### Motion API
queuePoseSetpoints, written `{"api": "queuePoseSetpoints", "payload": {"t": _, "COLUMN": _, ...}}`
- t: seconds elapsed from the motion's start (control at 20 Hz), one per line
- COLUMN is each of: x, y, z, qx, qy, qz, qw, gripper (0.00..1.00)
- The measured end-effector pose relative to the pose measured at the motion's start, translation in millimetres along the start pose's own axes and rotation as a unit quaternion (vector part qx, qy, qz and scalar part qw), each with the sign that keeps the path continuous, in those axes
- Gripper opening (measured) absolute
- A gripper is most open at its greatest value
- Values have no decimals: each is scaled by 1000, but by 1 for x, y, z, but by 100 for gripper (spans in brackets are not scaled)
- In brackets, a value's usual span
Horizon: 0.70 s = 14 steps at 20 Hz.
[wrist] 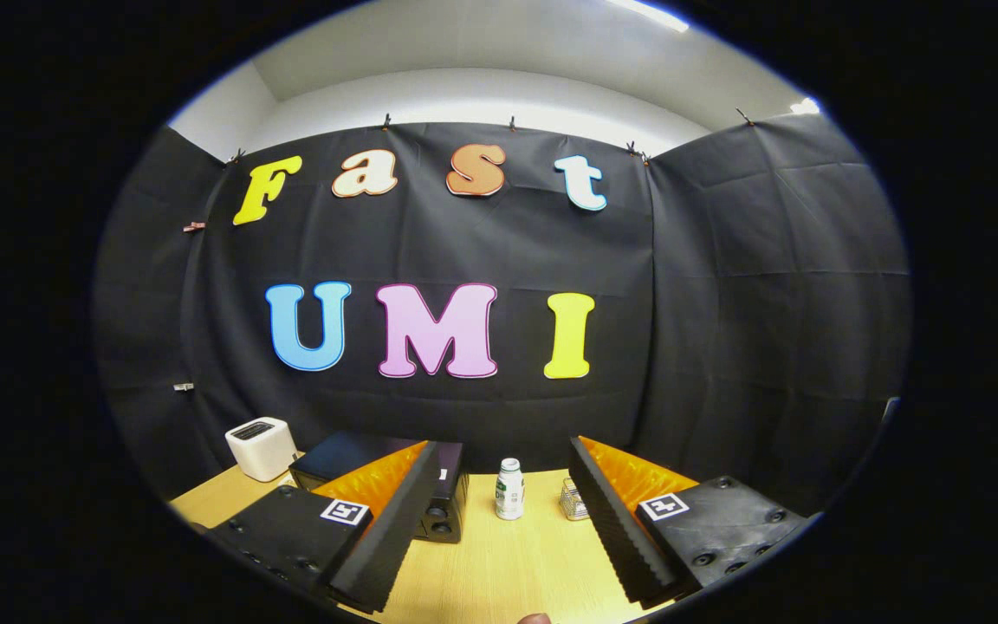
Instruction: Open the toaster oven, put the food inside, and close the toaster oven door.
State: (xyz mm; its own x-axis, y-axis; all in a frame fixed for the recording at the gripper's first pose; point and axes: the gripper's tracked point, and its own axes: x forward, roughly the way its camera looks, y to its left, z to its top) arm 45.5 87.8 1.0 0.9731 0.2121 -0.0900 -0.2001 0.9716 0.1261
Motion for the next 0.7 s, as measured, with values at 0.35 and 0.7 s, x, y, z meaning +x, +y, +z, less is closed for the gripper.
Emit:
{"api": "queuePoseSetpoints", "payload": {"t": 0.35, "x": -2, "y": 2, "z": -3, "qx": -8, "qy": 5, "qz": 4, "qw": 1000, "gripper": 97}}
{"api": "queuePoseSetpoints", "payload": {"t": 0.7, "x": -4, "y": 9, "z": 0, "qx": -12, "qy": 1, "qz": 9, "qw": 1000, "gripper": 97}}
